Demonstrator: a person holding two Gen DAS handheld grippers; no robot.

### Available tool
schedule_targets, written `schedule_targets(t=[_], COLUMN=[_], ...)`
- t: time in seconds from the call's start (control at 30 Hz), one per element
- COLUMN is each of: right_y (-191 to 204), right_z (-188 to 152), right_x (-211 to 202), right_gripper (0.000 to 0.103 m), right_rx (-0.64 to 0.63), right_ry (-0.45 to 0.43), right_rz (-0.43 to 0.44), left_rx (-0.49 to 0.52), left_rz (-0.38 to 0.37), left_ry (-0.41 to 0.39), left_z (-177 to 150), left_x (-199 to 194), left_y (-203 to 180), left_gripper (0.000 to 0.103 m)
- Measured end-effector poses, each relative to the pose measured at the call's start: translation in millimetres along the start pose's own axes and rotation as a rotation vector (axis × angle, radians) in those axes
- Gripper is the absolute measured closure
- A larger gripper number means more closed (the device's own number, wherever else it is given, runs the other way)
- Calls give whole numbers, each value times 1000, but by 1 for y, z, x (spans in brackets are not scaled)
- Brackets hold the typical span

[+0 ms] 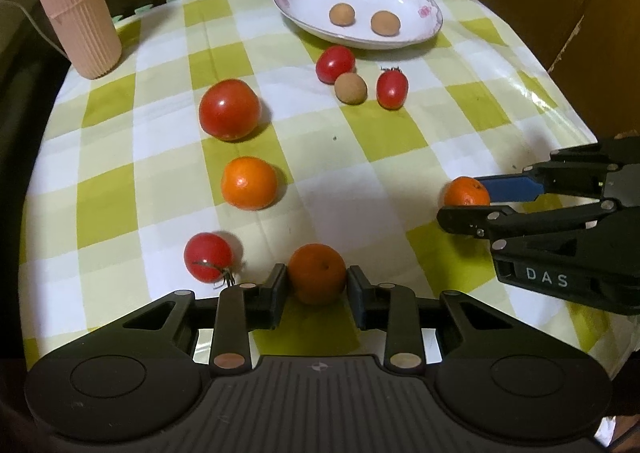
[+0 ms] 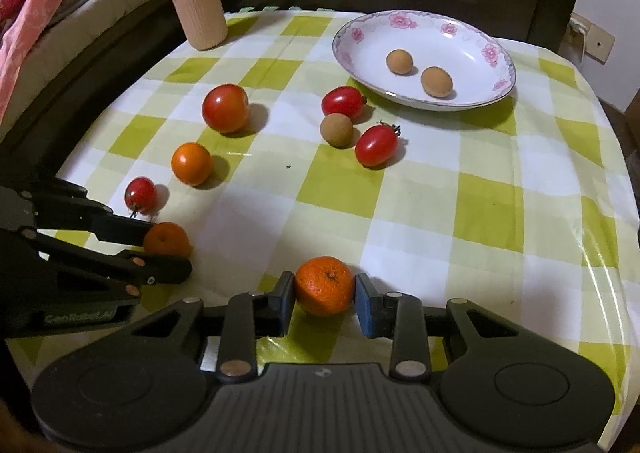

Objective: Organize fruits
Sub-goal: 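Grasp a red tomato with the left tool while the right tool holds the tangerine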

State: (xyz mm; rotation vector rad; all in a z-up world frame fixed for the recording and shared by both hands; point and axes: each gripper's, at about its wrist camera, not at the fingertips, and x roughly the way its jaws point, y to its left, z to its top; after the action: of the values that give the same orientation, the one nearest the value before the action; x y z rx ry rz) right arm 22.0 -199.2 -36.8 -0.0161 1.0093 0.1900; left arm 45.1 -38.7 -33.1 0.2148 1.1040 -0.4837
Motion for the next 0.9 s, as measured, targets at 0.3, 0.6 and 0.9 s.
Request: schedule_targets(t=[0.3, 0.6, 0.9], right_y=[-1, -6, -17], right_z=[5, 22, 32], right_x=[-2, -7, -11], right_gripper=[72, 72, 72], right_rx=[16, 45, 89], right_ry=[-19, -64, -92], right_rz=[0, -8, -8], left_rx=[-44, -50, -74], left_rz=[2, -7, -31], left_ry=[-50, -114, -98], left_z=[18, 44, 52], left_x=[-4, -14, -13], left_y=[6, 5, 15], left_gripper=[63, 63, 61])
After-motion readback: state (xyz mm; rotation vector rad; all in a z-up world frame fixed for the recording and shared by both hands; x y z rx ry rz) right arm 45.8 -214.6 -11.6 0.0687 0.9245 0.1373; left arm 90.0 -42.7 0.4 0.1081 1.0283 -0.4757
